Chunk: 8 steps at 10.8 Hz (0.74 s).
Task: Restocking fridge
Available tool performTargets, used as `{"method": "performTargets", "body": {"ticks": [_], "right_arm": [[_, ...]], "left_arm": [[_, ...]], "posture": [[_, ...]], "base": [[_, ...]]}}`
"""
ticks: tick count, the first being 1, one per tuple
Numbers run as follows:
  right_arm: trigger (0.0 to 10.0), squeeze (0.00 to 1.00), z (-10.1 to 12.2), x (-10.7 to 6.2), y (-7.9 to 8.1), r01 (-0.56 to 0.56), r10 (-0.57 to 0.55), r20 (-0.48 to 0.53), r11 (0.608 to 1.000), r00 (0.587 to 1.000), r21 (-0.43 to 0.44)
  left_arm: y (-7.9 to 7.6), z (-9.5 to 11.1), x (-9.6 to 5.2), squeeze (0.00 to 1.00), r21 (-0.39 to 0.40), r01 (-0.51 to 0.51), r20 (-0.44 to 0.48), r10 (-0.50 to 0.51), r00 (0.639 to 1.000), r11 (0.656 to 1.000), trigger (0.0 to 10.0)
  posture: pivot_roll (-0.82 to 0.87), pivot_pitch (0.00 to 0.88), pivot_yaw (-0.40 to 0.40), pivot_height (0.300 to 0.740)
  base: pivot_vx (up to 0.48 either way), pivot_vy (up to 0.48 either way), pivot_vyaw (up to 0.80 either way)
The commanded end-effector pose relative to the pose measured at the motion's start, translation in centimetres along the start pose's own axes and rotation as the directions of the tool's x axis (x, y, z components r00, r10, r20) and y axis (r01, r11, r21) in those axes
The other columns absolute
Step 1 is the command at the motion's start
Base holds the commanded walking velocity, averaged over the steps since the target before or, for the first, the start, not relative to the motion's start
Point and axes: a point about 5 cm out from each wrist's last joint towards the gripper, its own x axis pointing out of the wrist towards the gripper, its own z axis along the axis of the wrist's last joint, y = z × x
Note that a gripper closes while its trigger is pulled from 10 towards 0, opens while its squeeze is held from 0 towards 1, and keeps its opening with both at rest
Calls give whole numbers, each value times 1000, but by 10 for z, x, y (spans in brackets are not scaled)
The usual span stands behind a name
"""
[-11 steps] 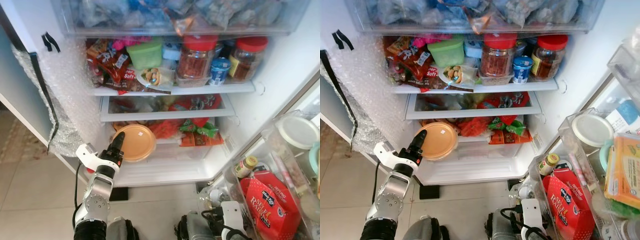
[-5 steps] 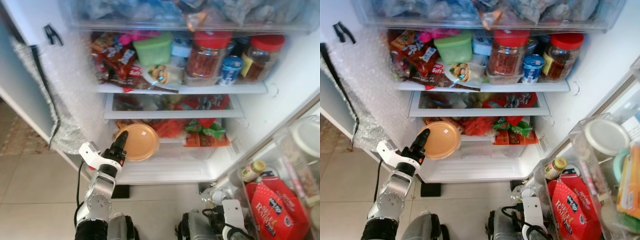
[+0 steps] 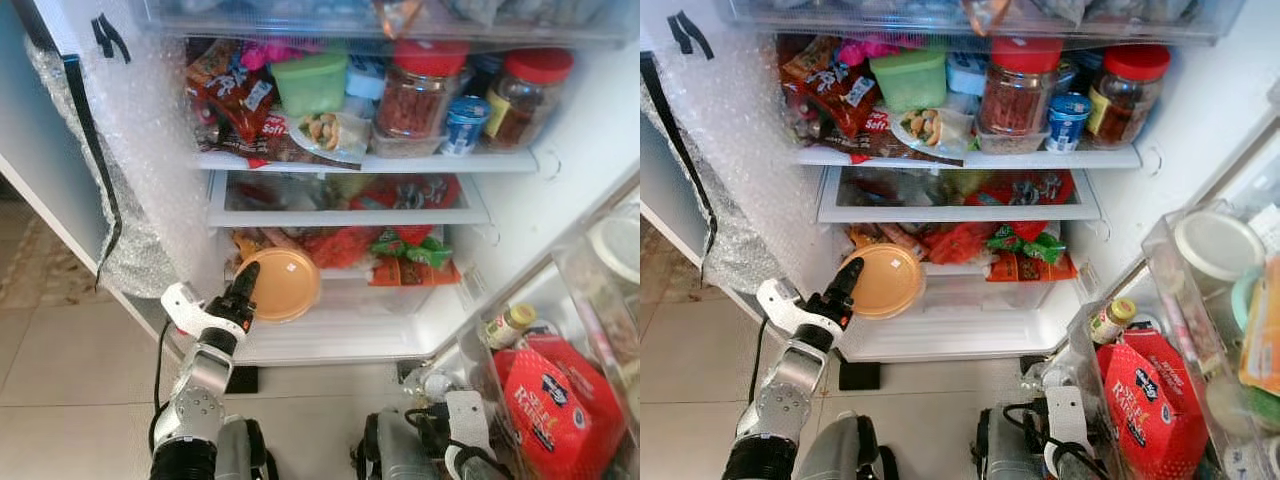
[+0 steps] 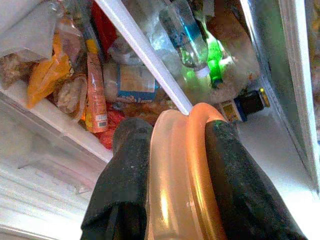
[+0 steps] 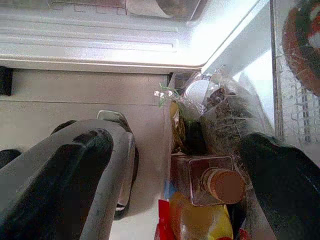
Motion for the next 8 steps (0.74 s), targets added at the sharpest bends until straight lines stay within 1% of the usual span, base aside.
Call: {"method": "performTargets", "body": {"ticks": [1, 8], "right_arm": [[10000, 0, -28, -8, 2, 4, -2, -114, 1000, 994, 11], [10000, 0, -32, -10, -1, 10, -8, -125, 1000, 992, 14]], "left_arm": [[-9, 1, 4, 0, 29, 42, -5, -42, 999, 999, 10000], [-14, -2, 5, 0, 72, 76, -35, -73, 997, 995, 10000]], "posture": [[-101, 183, -6, 631], [-92, 175, -4, 631]], "base": [[0, 0, 0], [0, 0, 0]]}}
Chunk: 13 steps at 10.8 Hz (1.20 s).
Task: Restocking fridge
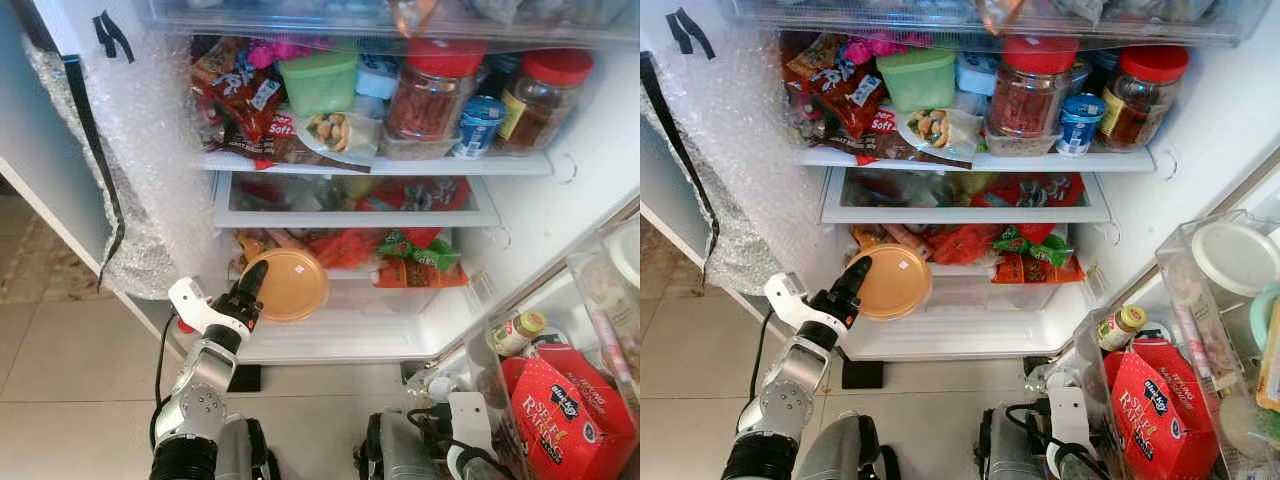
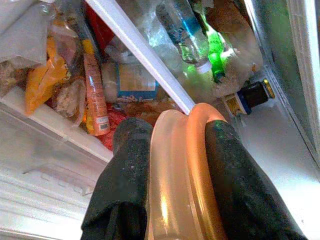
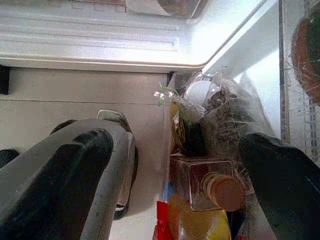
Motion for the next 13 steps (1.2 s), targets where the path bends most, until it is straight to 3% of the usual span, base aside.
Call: {"method": "performTargets", "body": {"ticks": [1, 3, 13], "right_arm": [[10000, 0, -30, -9, 1, -5, 6, -118, 1000, 993, 8], [10000, 0, -29, -8, 2, -4, 5, -119, 1000, 993, 11], [10000, 0, -27, -7, 10, -2, 8, -113, 999, 994, 46]], "left_arm": [[-7, -2, 1, 0, 27, 41, -21, -41, 999, 999, 10000], [-7, -2, 1, 0, 34, 40, -26, -39, 999, 999, 10000], [-9, 1, 4, 0, 90, 64, -57, -59, 997, 994, 10000]], "posture": [[-92, 175, -4, 631], [-93, 174, -2, 631], [-84, 179, 35, 631]], "base": [[0, 0, 0], [0, 0, 0], [252, 0, 0]]}}
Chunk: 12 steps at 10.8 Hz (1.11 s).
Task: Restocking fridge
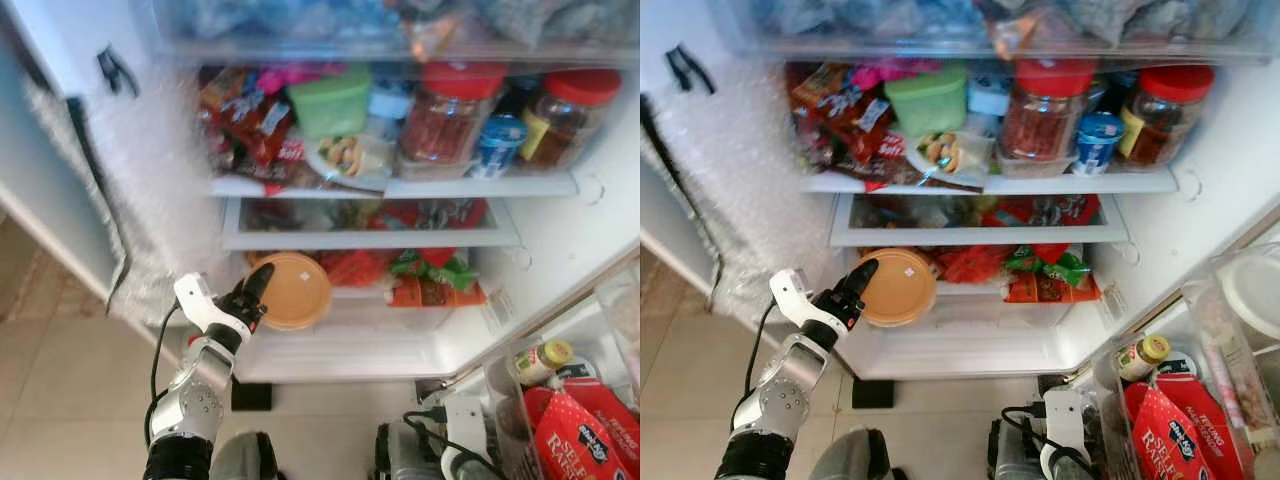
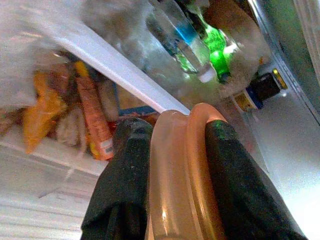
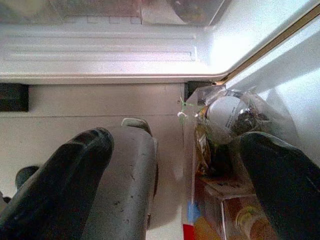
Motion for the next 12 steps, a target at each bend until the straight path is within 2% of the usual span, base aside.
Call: {"method": "performTargets", "body": {"ticks": [1, 4, 9, 12], "right_arm": [[10000, 0, -23, -7, -1, 3, -2, -88, 1000, 996, 9], [10000, 0, -24, -7, -3, 3, -3, -95, 1000, 995, 4], [10000, 0, -24, -7, -3, 0, 0, -96, 1000, 995, -1], [10000, 0, -24, -7, -3, 0, 0, -92, 1000, 996, 1]], "left_arm": [[-7, 1, 3, 0, 3, 35, 3, -35, 999, 999, 10000], [-9, 0, 5, 0, 1, 46, -6, -46, 999, 999, 10000], [-14, -9, 5, 0, 8, 95, -76, -94, 993, 995, 10000], [-13, -11, 4, 0, 28, 93, -88, -90, 992, 995, 10000]], "posture": [[-84, 177, 33, 631], [-80, 167, 28, 631], [-81, 159, 27, 631], [-82, 161, 27, 631]], "base": [[259, 0, 0], [259, 0, 0], [262, 0, 0], [0, 0, 0]]}}
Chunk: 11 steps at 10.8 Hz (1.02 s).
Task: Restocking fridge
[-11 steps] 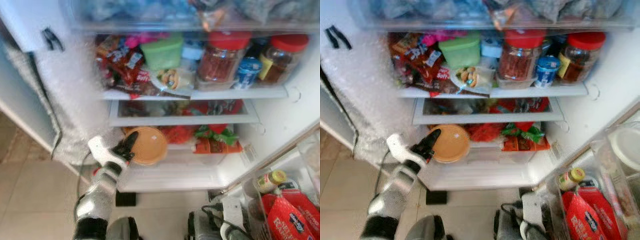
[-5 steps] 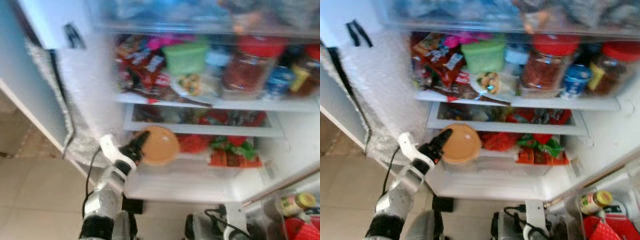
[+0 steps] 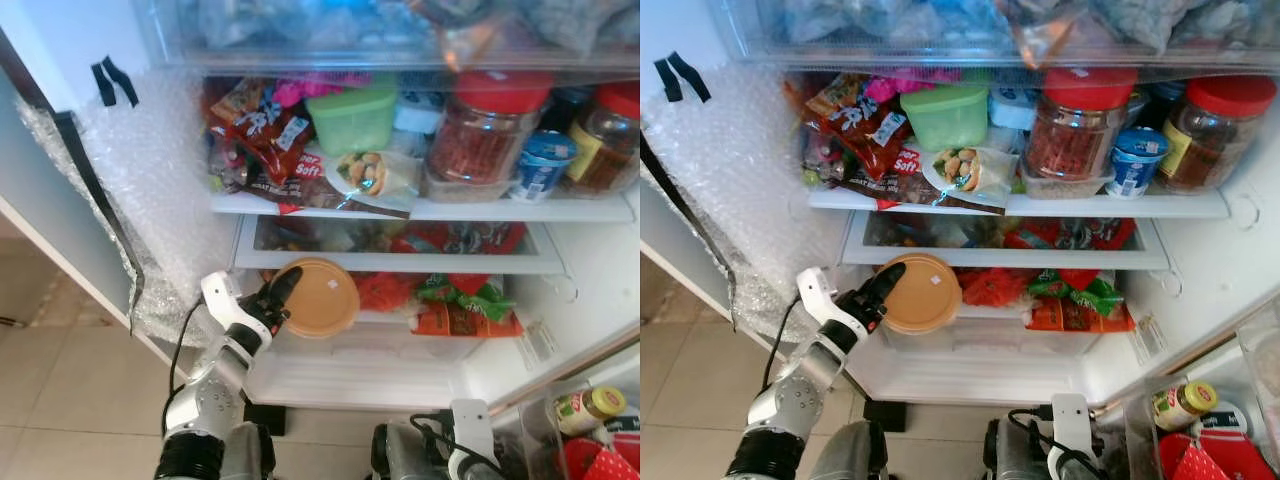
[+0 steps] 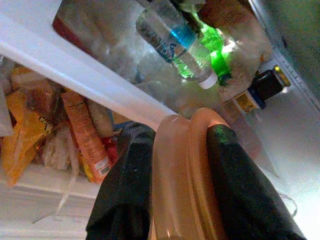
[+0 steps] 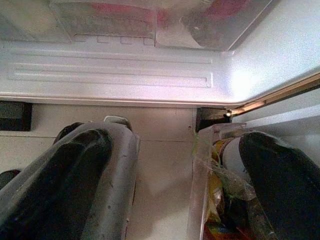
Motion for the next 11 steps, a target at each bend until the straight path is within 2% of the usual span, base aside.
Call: {"method": "performTargets", "body": {"ticks": [1, 10, 11], "right_arm": [[10000, 0, -22, -6, 5, -15, 15, -81, 1000, 997, 3], [10000, 0, -22, -6, 6, -20, 20, -81, 1000, 997, 2], [10000, 0, -22, -6, 6, -20, 20, -82, 1000, 996, 1]], "left_arm": [[1, 2, -2, 0, 21, 1, -2, -1, 1000, 1000, 10000], [1, 1, -3, 0, 19, 4, -1, -4, 1000, 1000, 10000], [1, 1, -4, 0, 19, 3, 0, -3, 1000, 1000, 10000]], "posture": [[-82, 162, 27, 631], [-81, 167, 27, 631], [-83, 169, 27, 631]], "base": [[0, 0, 0], [0, -304, 0], [0, 0, 0]]}}
